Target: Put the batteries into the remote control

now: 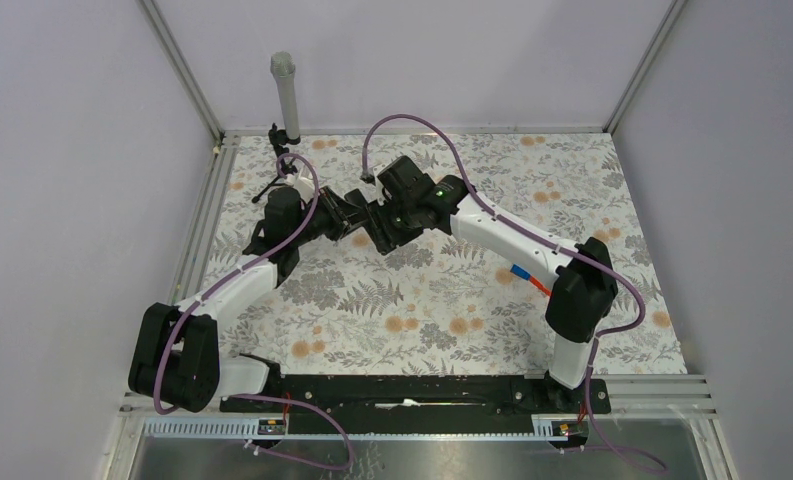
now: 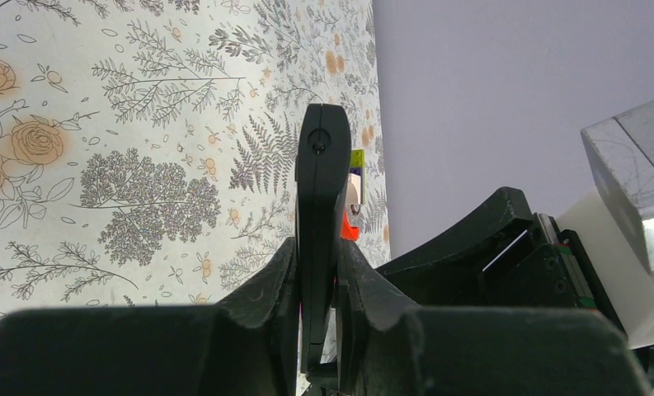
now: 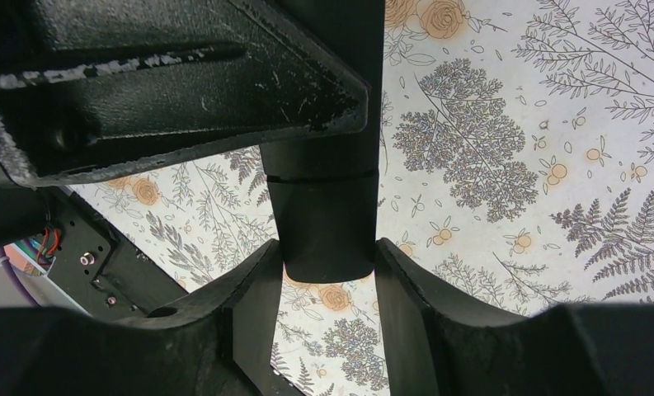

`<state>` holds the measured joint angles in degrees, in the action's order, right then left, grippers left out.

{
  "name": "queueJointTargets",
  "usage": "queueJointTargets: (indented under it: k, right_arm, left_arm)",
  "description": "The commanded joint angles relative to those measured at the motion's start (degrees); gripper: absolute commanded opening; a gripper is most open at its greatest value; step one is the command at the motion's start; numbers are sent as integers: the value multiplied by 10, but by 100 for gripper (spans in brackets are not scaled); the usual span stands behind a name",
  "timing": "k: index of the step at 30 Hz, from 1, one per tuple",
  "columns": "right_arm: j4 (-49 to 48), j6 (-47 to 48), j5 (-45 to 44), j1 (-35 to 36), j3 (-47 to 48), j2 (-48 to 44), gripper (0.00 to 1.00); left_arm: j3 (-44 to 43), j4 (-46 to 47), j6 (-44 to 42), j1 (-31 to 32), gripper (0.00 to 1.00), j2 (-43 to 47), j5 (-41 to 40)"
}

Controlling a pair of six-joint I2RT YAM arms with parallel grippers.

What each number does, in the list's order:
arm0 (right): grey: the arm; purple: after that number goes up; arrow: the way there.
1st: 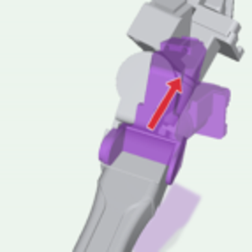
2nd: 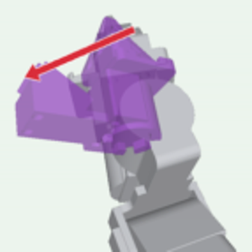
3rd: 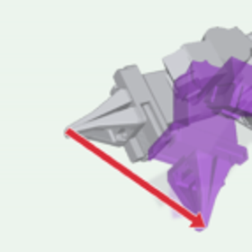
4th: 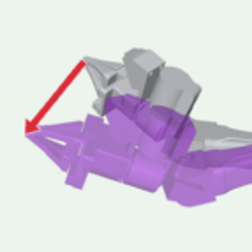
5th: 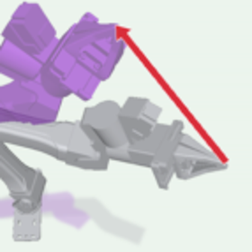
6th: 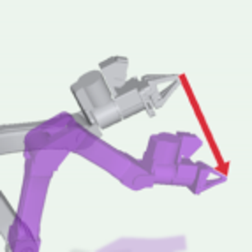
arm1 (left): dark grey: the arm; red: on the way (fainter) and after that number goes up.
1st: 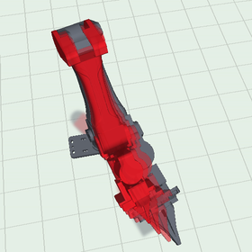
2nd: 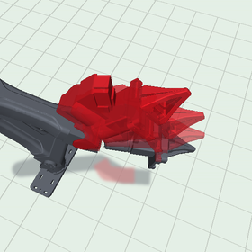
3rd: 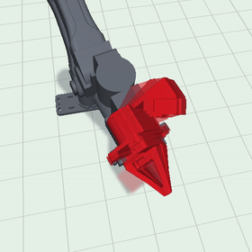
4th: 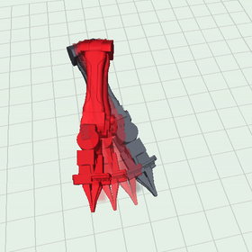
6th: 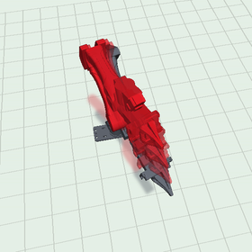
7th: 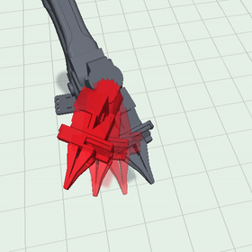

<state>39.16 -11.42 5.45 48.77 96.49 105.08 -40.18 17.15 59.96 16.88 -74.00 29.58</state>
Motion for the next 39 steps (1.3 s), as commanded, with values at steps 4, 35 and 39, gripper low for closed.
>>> queueJointTargets:
  k: [4,35,39]
  right_arm:
    - [-75,0,-7,5,11,11,52]
    - [-116,-18,71,-16,-26,-67,93]
    - [-125,-37,101,-33,-42,-90,96]
  left_arm:
    - [-39,40,47,13,0,13,95]
    - [-59,17,75,-31,0,-8,104]
    - [-60,18,78,-44,0,-4,110]
